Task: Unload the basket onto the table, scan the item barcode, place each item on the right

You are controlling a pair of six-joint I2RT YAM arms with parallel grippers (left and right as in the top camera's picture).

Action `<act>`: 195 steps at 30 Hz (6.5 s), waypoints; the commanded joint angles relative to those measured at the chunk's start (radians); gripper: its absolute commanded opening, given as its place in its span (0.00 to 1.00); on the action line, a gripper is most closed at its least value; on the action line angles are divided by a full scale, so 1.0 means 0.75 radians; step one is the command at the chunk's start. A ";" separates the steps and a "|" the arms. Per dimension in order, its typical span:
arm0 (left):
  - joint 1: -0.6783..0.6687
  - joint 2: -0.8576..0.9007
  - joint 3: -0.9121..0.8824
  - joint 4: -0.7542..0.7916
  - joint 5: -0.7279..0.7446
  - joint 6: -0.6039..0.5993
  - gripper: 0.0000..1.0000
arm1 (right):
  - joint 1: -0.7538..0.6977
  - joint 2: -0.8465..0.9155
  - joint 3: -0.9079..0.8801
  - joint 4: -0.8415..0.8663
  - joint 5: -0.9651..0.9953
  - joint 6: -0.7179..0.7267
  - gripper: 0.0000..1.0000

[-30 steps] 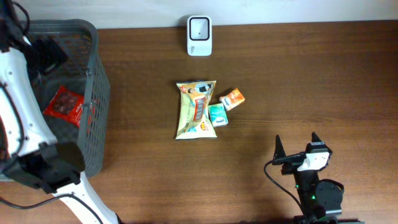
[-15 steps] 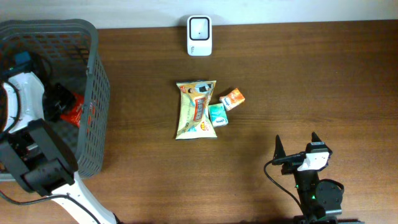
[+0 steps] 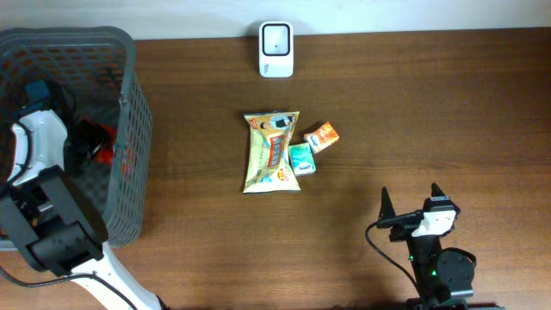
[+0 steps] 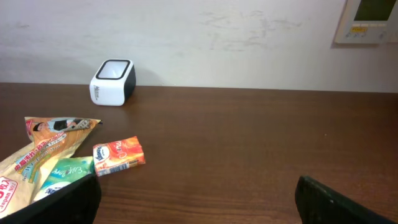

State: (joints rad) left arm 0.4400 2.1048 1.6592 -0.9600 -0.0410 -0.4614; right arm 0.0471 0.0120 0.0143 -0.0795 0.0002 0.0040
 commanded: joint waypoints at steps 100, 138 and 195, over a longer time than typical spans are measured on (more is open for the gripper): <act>0.124 -0.562 1.005 -0.970 0.159 0.057 0.99 | -0.003 -0.009 -0.012 0.208 -0.656 0.407 0.98; 0.124 -0.562 1.005 -0.970 0.159 0.057 0.99 | 0.113 2.392 1.713 -0.989 -0.278 0.460 0.59; 0.124 -0.562 1.005 -0.970 0.159 0.057 0.99 | 0.437 2.685 2.040 -1.322 0.294 0.716 0.04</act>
State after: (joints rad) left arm 0.5297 1.6814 2.4138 -1.6871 0.0776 -0.4103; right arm 0.3965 2.0327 1.4429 -1.0351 0.3191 0.5484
